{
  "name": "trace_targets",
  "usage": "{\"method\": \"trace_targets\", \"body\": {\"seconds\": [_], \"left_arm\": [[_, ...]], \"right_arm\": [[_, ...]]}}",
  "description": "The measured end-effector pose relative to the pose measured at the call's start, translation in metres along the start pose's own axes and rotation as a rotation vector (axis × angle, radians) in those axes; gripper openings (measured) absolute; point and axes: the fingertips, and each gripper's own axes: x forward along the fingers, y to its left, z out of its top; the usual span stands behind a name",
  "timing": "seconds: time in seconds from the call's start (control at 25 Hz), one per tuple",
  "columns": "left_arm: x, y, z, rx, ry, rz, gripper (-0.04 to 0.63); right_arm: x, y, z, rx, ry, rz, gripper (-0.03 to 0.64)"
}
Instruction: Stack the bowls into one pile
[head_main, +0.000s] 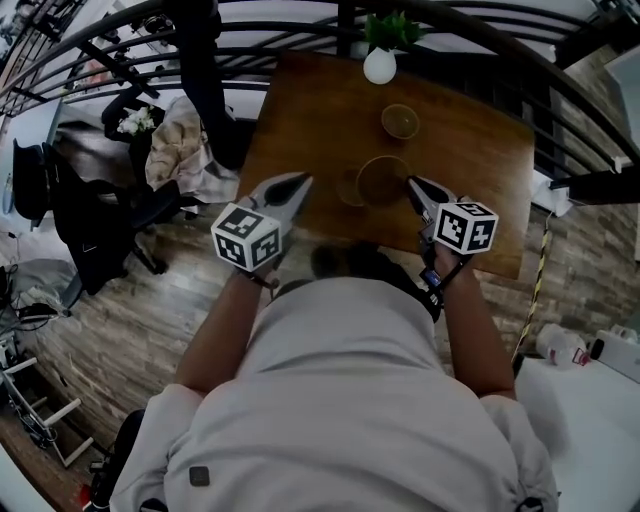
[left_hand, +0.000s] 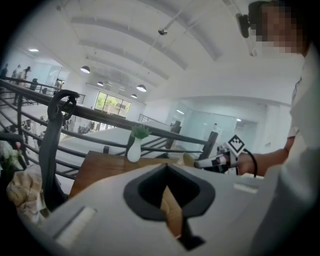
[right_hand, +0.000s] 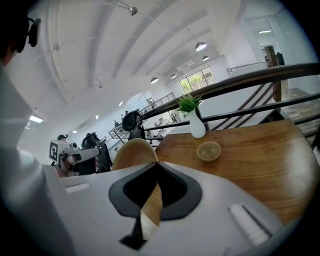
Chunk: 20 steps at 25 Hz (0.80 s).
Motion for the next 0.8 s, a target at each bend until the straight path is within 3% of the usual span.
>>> {"method": "trace_targets", "body": {"seconds": [0.28, 0.8], "left_arm": [[0.008, 0.004, -0.012, 0.021, 0.044, -0.014, 0.005], [0.039, 0.044, -0.033, -0.058, 0.079, 0.034, 0.005]], "right_arm": [[0.011, -0.010, 0.004, 0.005, 0.019, -0.020, 0.015], [0.062, -0.039, -0.003, 0.004, 0.145, 0.005, 0.020]]}}
